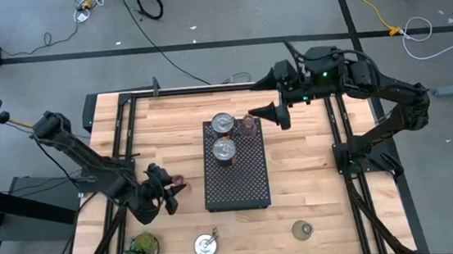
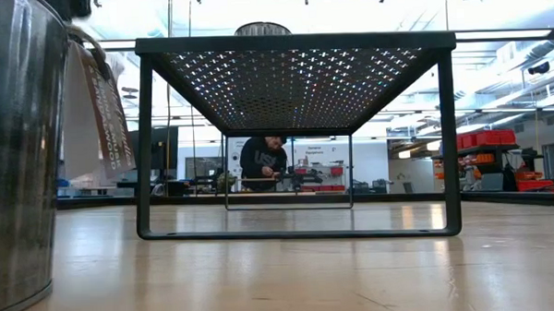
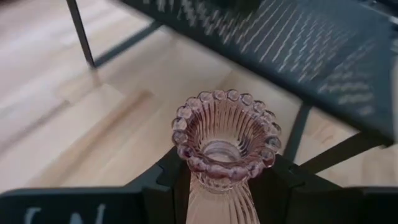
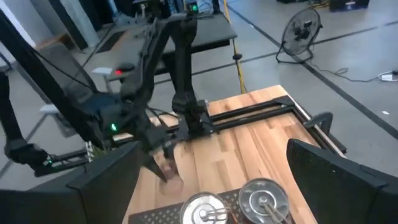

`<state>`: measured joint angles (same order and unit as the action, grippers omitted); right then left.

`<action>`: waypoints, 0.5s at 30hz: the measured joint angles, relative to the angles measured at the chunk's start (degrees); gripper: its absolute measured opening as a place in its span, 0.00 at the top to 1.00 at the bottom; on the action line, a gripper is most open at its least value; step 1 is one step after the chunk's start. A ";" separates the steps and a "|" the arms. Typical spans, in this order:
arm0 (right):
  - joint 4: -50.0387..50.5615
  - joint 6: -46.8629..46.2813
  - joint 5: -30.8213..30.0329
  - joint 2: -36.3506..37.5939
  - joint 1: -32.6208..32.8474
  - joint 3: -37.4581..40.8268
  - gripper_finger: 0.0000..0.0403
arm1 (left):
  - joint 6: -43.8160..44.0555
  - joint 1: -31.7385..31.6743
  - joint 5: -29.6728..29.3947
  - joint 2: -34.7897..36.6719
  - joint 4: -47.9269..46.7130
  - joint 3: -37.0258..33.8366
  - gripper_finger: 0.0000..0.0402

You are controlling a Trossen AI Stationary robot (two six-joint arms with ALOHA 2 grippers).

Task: Pick & Place candle stick holders
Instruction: Put the pink glass candle holder on the shelf aligned with the other glass candle holder

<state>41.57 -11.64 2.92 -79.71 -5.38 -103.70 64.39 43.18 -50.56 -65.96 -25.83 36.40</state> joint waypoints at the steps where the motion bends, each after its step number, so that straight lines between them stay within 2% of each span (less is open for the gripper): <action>1: 0.01 0.09 -0.78 -0.32 0.33 0.00 0.01 | -0.79 0.00 0.10 0.92 -2.19 1.64 0.68; 5: -0.17 0.67 -4.09 -1.75 0.92 0.00 0.01 | -5.84 0.00 1.03 3.32 -7.94 8.62 0.68; 9: -0.16 -1.55 -4.93 -3.76 1.50 0.00 0.01 | -13.46 -0.02 -0.37 3.87 -9.38 16.82 0.68; 11: -0.24 -2.36 -3.24 -4.97 2.06 0.00 0.01 | -17.59 -0.16 -0.71 3.87 -9.62 21.03 0.68; 15: -4.81 -3.10 4.15 -8.01 3.18 0.02 0.01 | -26.10 -1.90 -0.75 3.30 -9.11 28.46 0.68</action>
<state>36.76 -14.74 7.06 -87.72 -2.20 -103.68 38.30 41.28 -51.32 -62.66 -34.94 64.86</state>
